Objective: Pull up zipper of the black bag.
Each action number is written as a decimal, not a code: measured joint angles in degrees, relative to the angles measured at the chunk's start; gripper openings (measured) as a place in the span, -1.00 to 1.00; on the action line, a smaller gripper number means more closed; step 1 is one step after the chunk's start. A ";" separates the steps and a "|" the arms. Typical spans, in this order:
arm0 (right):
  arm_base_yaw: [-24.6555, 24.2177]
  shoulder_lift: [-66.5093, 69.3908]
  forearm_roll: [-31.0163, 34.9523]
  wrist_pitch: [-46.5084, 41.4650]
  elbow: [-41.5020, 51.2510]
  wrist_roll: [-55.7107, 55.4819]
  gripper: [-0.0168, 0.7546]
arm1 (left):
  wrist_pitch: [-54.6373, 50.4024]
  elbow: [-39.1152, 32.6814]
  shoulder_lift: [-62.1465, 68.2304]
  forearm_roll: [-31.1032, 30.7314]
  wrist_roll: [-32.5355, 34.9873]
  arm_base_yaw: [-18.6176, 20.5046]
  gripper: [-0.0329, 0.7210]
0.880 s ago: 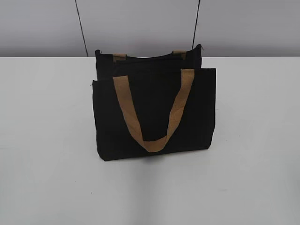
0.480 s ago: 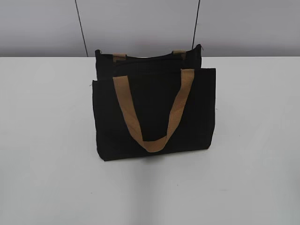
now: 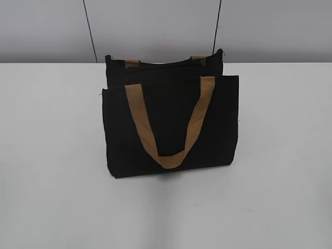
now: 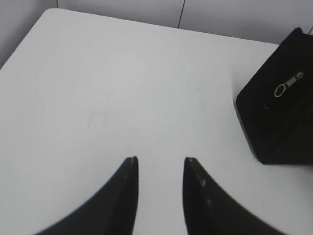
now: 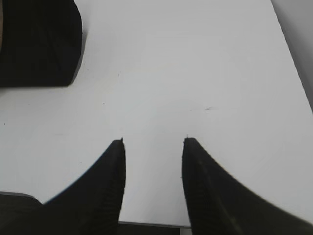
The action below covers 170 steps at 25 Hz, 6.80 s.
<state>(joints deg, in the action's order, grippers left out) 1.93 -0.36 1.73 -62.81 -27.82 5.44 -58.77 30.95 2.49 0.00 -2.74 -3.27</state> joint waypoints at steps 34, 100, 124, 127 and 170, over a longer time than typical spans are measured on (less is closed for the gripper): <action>0.00 0.00 0.00 0.00 0.00 0.00 -0.15 | 80.19 -10.58 58.41 9.92 11.64 -15.74 -0.27; 0.00 0.00 0.00 0.00 0.00 0.00 -0.15 | 128.34 -0.49 116.27 -15.09 2.74 -20.26 -0.86; 0.00 0.00 0.00 0.00 0.00 0.00 -0.15 | 118.75 -4.51 91.98 -11.06 -1.19 -20.45 -0.86; 0.00 0.00 0.00 0.00 0.00 0.00 -0.15 | 119.94 -4.51 91.98 -11.82 -1.65 -20.63 -0.86; 25.02 84.93 71.16 32.87 -22.91 83.63 -0.15 | 121.70 -2.07 85.97 -15.32 -3.71 -20.83 -0.86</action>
<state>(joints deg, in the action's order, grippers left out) 26.95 84.57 72.88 -29.94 -50.73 89.07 62.94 28.88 88.47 -15.32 -6.45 -24.09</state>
